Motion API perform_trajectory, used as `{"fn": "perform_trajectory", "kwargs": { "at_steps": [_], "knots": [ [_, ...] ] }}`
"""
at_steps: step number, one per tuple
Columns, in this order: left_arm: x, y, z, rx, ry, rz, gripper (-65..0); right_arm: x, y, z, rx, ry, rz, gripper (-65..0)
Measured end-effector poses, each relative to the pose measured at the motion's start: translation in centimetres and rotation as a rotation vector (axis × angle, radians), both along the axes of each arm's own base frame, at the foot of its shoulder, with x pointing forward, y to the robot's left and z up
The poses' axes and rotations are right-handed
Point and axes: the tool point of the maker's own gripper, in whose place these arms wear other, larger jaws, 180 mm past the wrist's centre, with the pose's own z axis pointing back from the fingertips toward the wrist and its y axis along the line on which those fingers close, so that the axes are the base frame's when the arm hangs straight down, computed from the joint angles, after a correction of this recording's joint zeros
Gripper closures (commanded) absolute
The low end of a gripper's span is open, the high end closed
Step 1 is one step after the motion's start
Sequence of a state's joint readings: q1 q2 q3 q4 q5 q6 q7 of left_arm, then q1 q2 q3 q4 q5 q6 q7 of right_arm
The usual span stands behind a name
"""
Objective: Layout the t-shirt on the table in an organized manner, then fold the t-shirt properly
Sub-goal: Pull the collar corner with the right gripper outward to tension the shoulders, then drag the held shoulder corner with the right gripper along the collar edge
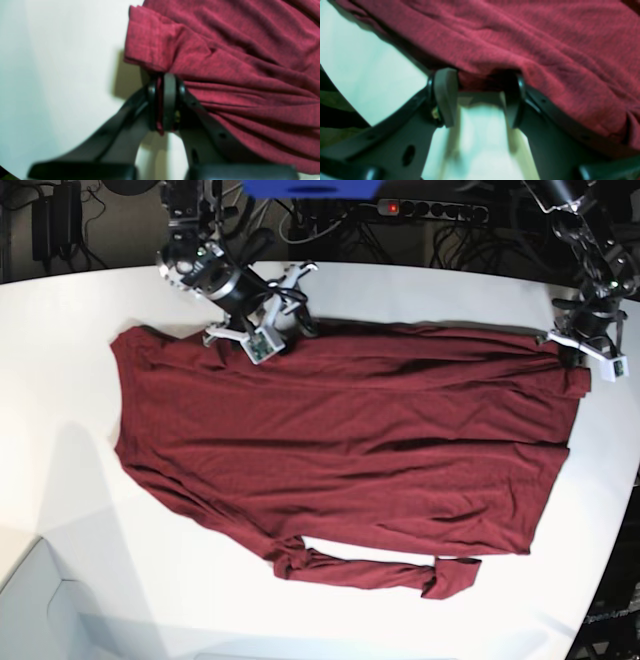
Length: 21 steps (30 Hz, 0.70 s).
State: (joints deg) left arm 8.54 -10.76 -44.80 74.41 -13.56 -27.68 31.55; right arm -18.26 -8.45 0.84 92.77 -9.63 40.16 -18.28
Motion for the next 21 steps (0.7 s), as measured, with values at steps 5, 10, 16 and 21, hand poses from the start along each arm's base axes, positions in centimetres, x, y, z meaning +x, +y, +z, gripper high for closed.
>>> {"fn": "perform_trajectory", "kwargs": {
  "at_steps": [5,10,16,21],
  "knots": [
    [0.0,0.0,0.0,0.000,-0.001,0.000,-0.3,0.0,0.7,-0.8,0.024,0.023,0.003,-30.1],
    [0.0,0.0,0.0,0.000,-0.001,0.000,-0.3,0.0,0.7,-0.9,0.030,0.023,0.002,-18.0],
    [0.0,0.0,0.0,-0.001,-0.002,0.002,-0.3,-0.8,0.1,-0.8,0.005,0.031,-0.006,0.0],
    [-0.1,0.0,0.2,0.003,0.005,-0.003,-0.3,-2.3,-0.7,0.7,-0.018,0.008,-0.016,0.0]
  ]
}}
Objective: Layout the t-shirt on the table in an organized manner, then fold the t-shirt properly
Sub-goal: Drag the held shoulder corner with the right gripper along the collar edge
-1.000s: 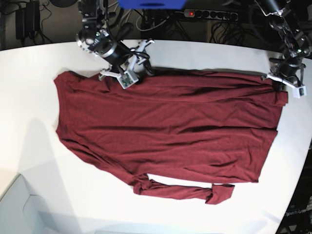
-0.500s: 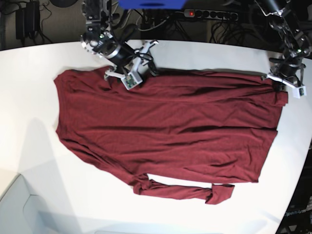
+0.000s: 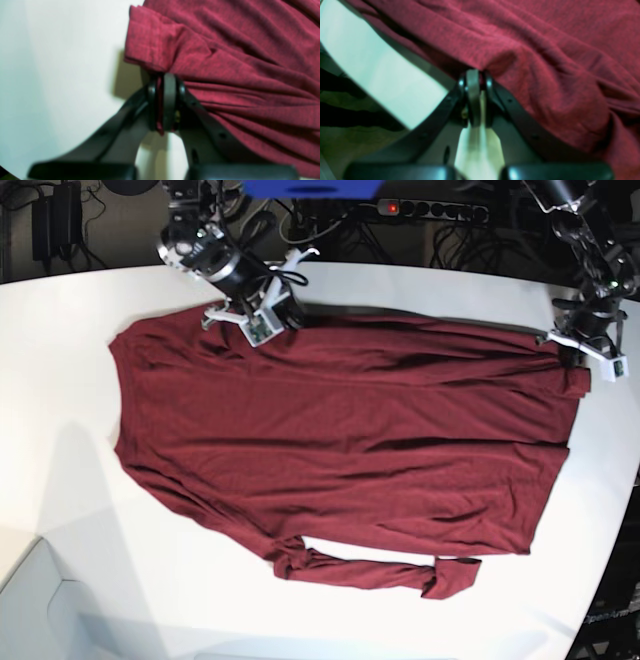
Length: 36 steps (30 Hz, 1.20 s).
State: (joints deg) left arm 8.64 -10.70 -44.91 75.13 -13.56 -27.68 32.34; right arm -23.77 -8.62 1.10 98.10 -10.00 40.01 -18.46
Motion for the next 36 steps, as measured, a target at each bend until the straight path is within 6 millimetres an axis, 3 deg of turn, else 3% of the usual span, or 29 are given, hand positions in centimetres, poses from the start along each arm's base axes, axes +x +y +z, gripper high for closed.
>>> {"fn": "perform_trajectory", "kwargs": {
  "at_steps": [6,20,25,36],
  "knots": [
    [-1.2,-0.2,0.8,0.050,0.045,-0.033,-0.3,-1.1,-0.7,1.7,-0.015,-0.038,0.004,0.0],
    [-1.7,-0.3,4.0,0.140,0.003,-0.077,-0.3,-5.5,-1.3,0.1,-0.034,0.059,0.017,0.0],
    [-2.1,-0.4,4.0,0.146,0.008,-0.081,-0.3,-7.0,-1.4,0.0,-0.042,0.088,0.019,0.0],
    [-3.0,-0.3,3.4,0.146,0.040,-0.084,-0.3,-7.1,-1.8,1.2,-0.046,0.062,0.009,0.0]
  ]
}}
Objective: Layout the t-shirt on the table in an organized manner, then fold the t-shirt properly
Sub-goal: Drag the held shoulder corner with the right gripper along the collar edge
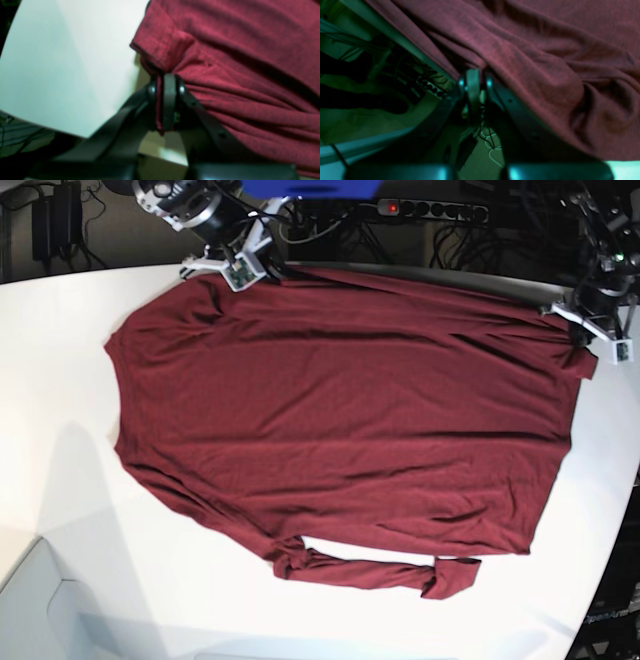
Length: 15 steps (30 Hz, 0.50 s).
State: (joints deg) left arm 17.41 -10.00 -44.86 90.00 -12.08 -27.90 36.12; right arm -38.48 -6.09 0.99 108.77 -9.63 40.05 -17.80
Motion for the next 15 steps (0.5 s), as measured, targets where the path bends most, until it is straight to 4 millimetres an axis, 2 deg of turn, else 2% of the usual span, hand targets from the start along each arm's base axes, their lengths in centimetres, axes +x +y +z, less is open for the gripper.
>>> {"fn": "perform_trajectory", "kwargs": {
  "at_steps": [8,10,13,15],
  "knots": [
    [0.5,0.2,0.5,0.005,-0.021,-0.002,-0.3,1.0,-0.3,2.0,-0.011,-0.060,-0.004,0.0],
    [1.4,0.1,1.0,0.008,-0.035,-0.005,-0.3,1.5,-0.3,2.2,-0.011,-0.075,-0.003,0.0],
    [3.5,0.0,3.2,0.025,-0.114,-0.018,-0.3,2.3,-0.3,2.5,-0.014,-0.094,-0.002,0.0],
    [4.5,-0.1,4.0,0.028,-0.144,-0.024,-0.3,2.8,-0.3,2.8,-0.011,-0.112,-0.003,0.0]
  ]
}}
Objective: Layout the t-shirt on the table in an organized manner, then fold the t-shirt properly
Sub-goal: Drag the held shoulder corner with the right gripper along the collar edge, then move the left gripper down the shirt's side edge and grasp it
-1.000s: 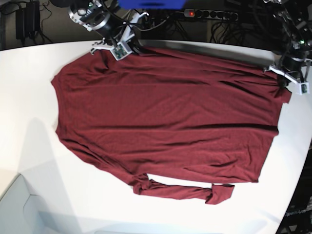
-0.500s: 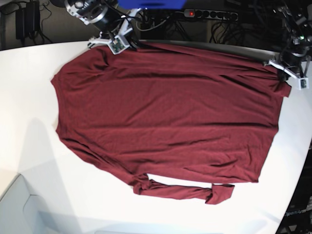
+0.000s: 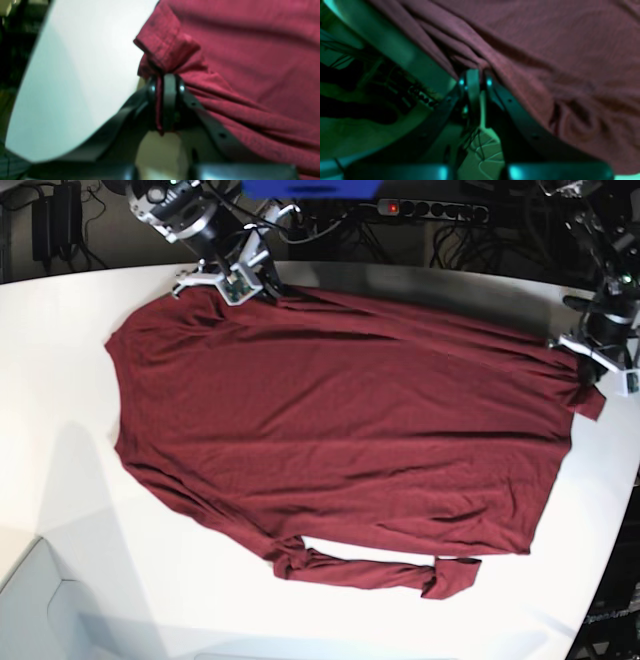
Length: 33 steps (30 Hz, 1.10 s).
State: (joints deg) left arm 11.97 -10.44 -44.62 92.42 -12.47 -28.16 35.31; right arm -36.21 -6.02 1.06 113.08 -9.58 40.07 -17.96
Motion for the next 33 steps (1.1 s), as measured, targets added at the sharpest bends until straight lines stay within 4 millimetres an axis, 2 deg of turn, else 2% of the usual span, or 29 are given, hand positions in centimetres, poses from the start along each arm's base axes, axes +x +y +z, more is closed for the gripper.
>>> {"fn": "perform_trajectory", "kwargs": {
  "at_steps": [9,12,20,29,31,33],
  "knots": [
    [2.1,0.0,1.1,-0.004,-0.043,0.002,-0.3,3.1,-0.2,1.3,-0.017,-0.085,0.019,0.0],
    [2.7,0.0,0.4,-0.030,-0.035,0.012,-0.3,4.1,-0.3,1.6,-0.021,-0.109,0.022,0.0],
    [5.2,0.0,-0.7,-0.103,-0.044,0.036,-0.3,6.6,-0.5,-0.5,-0.033,-0.093,0.045,0.0],
    [7.7,0.0,-1.0,-0.149,-0.057,0.049,-0.3,9.1,-1.0,-0.7,-0.050,-0.118,0.054,0.0],
    [8.2,-0.3,-1.5,-0.112,-0.020,0.034,-0.3,9.7,-1.2,-0.8,-0.053,-0.122,0.055,0.0],
    [9.2,-1.3,-1.9,-0.090,0.003,-0.006,-0.3,10.3,-1.3,-1.1,-0.055,-0.120,0.054,0.0]
  ]
}}
